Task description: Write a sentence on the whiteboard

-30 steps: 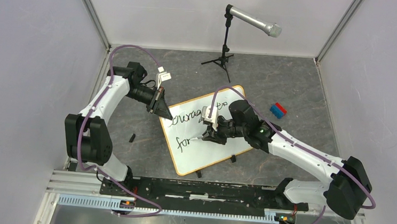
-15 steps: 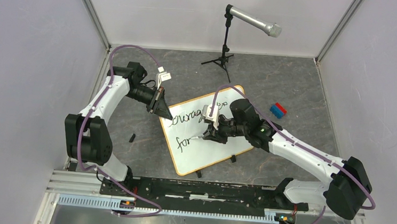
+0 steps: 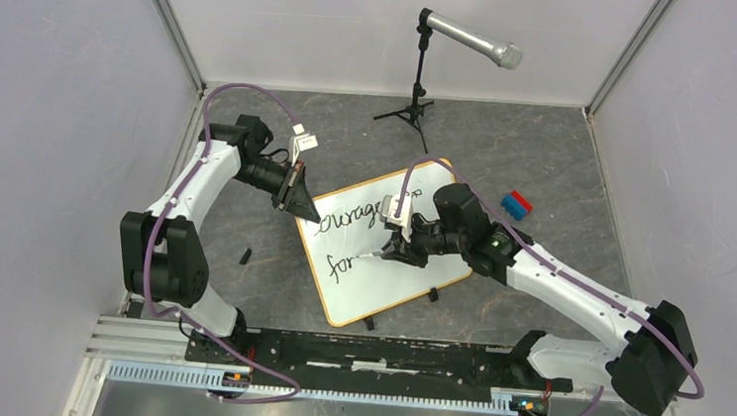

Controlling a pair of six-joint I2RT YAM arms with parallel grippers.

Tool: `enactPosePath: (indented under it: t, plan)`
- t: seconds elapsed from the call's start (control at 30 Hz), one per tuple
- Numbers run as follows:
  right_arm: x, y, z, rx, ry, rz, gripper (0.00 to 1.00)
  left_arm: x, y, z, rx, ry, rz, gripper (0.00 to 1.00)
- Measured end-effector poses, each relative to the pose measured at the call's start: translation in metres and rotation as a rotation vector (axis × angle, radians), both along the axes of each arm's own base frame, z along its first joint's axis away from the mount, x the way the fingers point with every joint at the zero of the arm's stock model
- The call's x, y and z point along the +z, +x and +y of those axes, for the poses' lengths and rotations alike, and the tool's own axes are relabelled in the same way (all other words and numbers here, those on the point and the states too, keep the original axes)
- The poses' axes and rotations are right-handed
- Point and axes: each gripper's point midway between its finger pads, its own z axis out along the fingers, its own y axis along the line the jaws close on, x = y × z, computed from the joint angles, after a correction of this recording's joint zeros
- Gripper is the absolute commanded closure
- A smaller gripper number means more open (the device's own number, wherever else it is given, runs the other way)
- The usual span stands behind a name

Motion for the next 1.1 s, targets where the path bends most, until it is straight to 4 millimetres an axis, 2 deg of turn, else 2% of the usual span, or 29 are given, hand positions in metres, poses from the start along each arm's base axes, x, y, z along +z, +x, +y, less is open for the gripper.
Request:
enactPosePath:
  t: [0.67, 1.1]
  plan:
    - [-0.005, 0.007, -0.002, -0.028, -0.021, -0.016, 1.0, 0.0, 0.0, 0.0, 0.0, 0.001, 0.0, 0.98]
    - [-0.008, 0.004, 0.004, -0.009, -0.021, -0.005, 1.0, 0.001, 0.0, 0.0, 0.0, 0.001, -0.004, 0.98]
